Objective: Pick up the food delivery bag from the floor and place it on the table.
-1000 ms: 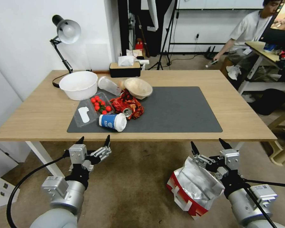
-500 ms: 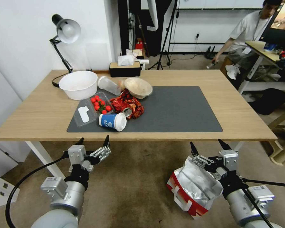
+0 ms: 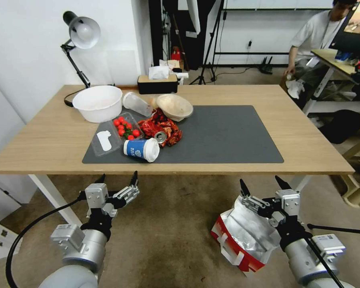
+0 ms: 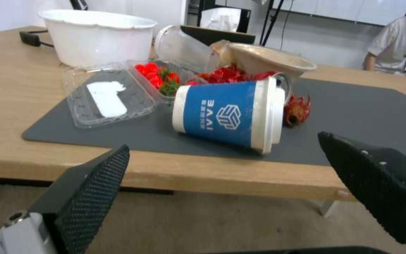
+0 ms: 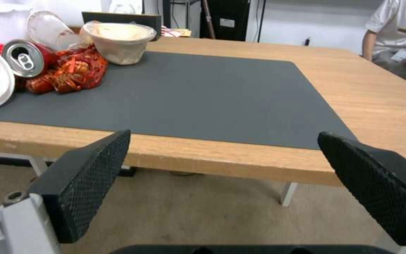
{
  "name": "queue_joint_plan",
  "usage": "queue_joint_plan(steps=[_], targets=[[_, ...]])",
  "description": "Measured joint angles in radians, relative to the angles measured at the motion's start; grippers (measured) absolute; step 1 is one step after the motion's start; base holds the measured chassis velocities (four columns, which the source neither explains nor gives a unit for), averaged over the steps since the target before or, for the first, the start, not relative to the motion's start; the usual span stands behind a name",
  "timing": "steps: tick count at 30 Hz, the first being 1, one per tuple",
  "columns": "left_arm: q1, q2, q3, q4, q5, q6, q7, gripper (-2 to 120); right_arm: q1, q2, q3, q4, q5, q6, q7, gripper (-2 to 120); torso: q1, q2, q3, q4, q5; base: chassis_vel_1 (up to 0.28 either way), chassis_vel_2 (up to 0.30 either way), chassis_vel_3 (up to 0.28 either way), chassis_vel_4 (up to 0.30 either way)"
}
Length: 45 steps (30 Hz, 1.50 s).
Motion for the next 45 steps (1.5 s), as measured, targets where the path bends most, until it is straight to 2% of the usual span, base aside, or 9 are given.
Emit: queue_joint_plan(steps=[13,45], targets=[[0.009,-0.005,0.005,0.008,0.009,-0.009,-0.001,100,0.006,0.003,-0.012,-0.026,-0.002,0.01,0.004,100,-0.04,-0.089,-0.05,0.0,0.0,0.0,0.0,0.0,0.0],[0.012,-0.022,0.01,0.02,0.035,-0.015,-0.006,100,0.017,-0.002,-0.022,-0.055,0.008,0.019,0.015,100,-0.099,-0.229,-0.131,0.0,0.0,0.0,0.0,0.0,0.0]])
